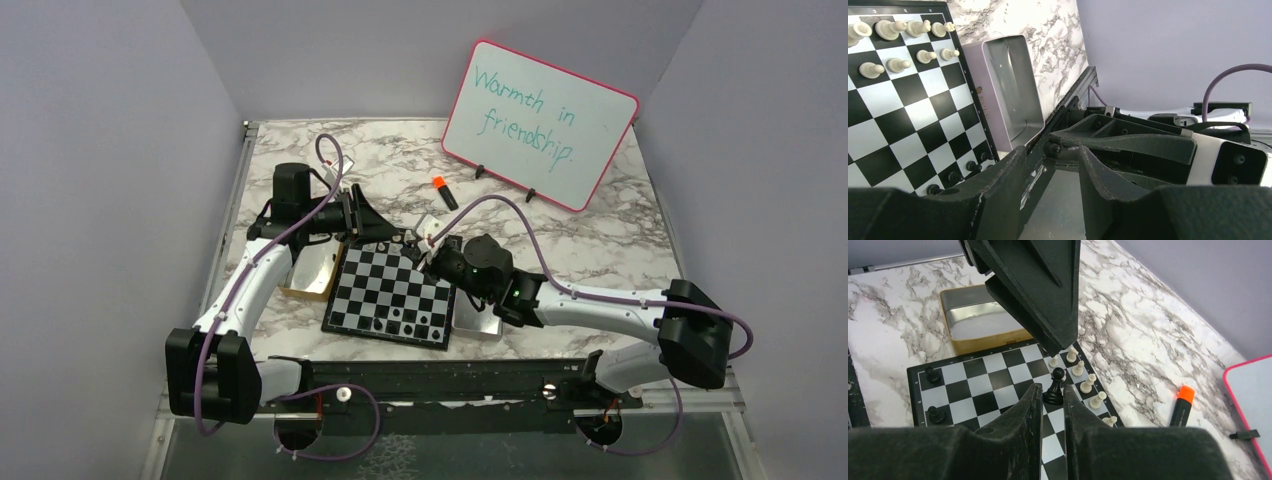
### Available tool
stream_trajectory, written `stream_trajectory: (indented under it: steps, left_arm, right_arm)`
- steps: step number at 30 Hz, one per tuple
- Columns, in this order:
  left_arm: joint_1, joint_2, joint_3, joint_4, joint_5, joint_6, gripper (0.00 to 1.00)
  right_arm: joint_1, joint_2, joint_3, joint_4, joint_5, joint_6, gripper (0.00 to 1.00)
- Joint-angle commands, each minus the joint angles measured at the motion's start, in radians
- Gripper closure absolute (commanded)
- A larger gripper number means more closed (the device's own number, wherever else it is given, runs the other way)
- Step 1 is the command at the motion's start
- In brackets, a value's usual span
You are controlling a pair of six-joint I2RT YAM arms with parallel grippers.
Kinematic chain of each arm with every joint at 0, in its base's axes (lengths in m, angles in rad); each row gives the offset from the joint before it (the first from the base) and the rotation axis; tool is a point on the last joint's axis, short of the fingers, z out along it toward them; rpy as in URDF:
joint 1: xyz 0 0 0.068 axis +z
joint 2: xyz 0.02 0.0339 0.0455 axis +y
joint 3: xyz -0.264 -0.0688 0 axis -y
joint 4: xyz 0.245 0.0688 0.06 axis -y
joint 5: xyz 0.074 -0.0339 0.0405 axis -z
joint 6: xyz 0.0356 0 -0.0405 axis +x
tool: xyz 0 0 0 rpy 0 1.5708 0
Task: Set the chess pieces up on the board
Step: Place the chess piece on the chessboard.
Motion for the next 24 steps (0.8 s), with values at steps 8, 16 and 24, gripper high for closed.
stream_trajectory:
  steps: [8,16,24]
  left_arm:
    - [-0.02,-0.019,0.014,0.044,0.069,-0.019,0.67]
    - [-0.038,-0.017,0.007,0.045,0.085,-0.022,0.74]
    - [-0.043,-0.023,-0.005,0.041,0.086,-0.019,0.81]
  right_arm:
    - [0.004,-0.015,0.002,0.089,-0.092,-0.1,0.89]
    - [0.004,-0.014,0.003,0.095,-0.099,-0.106,0.89]
    - [0.004,-0.019,-0.003,0.096,-0.097,-0.104,0.89]
